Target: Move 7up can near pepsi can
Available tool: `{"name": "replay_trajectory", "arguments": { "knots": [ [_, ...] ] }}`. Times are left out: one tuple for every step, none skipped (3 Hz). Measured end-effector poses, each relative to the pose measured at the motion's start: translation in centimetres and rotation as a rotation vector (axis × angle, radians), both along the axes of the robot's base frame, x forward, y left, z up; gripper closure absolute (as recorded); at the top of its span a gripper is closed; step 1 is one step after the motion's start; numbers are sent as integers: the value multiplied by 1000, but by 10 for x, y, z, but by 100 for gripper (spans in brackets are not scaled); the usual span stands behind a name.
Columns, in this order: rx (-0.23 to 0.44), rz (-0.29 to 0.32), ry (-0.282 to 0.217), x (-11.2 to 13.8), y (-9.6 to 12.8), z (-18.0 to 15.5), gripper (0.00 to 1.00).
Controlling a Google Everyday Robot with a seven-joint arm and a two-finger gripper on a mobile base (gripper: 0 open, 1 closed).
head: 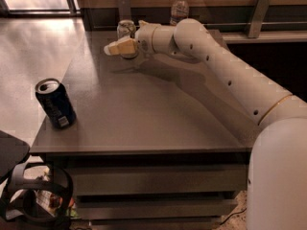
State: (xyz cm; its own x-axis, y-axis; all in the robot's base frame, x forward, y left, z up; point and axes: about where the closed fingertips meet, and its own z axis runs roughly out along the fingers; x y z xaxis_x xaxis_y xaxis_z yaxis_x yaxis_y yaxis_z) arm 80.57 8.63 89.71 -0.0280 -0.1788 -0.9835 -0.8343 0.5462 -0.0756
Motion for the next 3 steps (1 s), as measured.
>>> {"name": "replay_trajectory", "arguments": {
  "knots": [
    [9, 4, 7, 0, 4, -3, 12],
    [9, 8, 8, 0, 7, -4, 34],
    [9, 12, 9, -1, 10, -4, 59]
  ]
}}
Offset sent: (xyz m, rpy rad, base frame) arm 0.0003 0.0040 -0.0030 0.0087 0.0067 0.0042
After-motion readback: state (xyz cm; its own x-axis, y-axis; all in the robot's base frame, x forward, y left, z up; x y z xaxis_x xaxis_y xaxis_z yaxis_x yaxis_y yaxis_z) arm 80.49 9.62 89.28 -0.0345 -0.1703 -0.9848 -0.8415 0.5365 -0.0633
